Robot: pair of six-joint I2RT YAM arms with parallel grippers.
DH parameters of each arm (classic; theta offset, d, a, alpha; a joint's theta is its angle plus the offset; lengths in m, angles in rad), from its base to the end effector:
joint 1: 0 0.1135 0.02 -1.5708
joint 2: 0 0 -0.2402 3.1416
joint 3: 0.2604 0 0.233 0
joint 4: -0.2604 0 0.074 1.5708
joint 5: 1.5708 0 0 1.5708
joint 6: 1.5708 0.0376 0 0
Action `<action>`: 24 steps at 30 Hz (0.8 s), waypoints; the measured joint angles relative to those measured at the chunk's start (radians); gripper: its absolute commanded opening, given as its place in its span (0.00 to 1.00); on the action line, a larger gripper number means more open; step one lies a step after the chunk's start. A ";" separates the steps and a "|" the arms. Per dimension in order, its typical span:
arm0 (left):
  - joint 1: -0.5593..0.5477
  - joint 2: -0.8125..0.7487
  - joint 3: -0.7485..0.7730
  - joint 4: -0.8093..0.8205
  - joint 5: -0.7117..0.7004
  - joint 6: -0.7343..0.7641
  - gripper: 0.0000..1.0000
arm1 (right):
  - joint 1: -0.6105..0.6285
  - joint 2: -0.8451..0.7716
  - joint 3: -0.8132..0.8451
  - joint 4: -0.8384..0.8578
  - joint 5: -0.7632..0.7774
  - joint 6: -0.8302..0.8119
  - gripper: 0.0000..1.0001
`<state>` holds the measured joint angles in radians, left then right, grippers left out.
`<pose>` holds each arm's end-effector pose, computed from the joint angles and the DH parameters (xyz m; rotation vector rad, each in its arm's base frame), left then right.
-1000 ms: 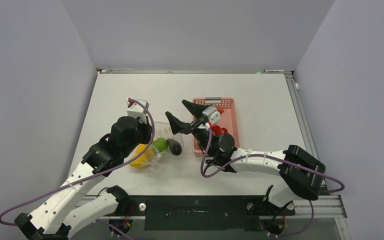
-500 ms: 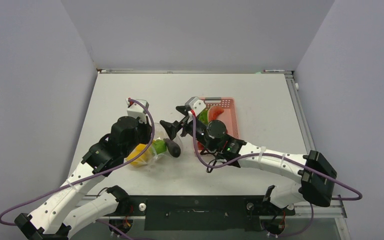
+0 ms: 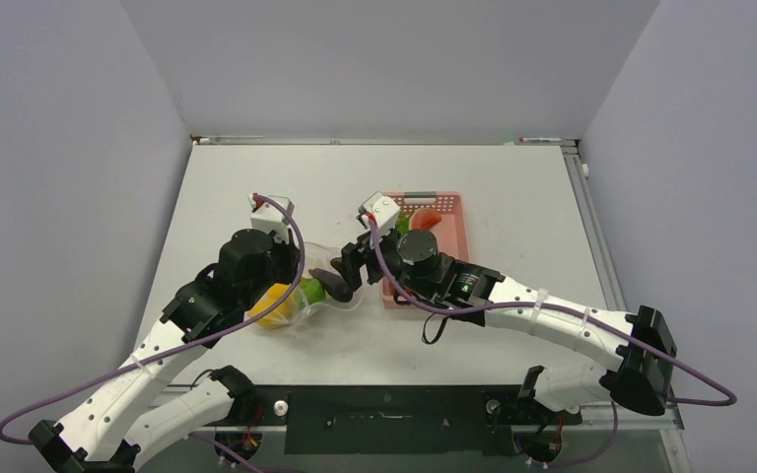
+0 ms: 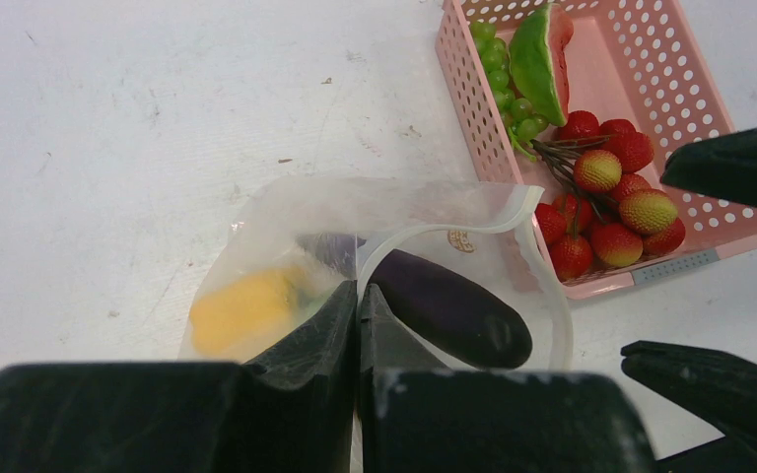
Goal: Place the food in the zip-top bag and seal the zipper
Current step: Place the fake vegetable in the zipper food storage bag.
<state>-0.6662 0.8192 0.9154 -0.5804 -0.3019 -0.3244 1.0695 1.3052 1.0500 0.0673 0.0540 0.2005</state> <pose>0.1418 -0.0973 0.3192 0.1621 2.0391 -0.3121 0.1457 0.2617 0.3257 -0.7380 1.6880 0.8643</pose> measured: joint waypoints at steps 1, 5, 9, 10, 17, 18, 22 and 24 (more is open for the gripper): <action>0.000 0.000 0.000 0.000 0.000 0.000 0.00 | 0.003 0.000 0.003 -0.031 0.000 0.005 0.67; 0.000 0.000 0.000 0.000 0.000 0.000 0.00 | 0.016 0.000 0.017 -0.134 -0.001 0.028 0.65; 0.000 0.000 0.000 0.000 0.000 0.000 0.00 | 0.038 0.000 0.037 -0.225 0.002 0.049 0.63; 0.000 0.000 0.000 0.000 0.000 0.000 0.00 | 0.042 0.002 0.043 -0.245 0.002 0.054 0.62; 0.000 0.000 0.000 0.000 0.000 0.000 0.00 | 0.058 0.063 0.099 -0.337 0.040 0.108 0.62; 0.000 0.000 0.000 0.000 0.000 0.000 0.00 | 0.058 0.075 0.102 -0.350 0.049 0.117 0.62; 0.000 0.000 0.000 0.000 0.000 0.000 0.00 | 0.058 0.116 0.105 -0.402 0.087 0.159 0.62; 0.000 0.000 0.000 0.000 0.000 0.000 0.00 | 0.058 0.130 0.105 -0.422 0.106 0.181 0.62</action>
<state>-0.6659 0.8196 0.9154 -0.5804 -0.3019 -0.3244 1.1275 1.4353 1.1549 -0.3542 0.1596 0.3813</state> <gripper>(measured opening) 0.003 0.621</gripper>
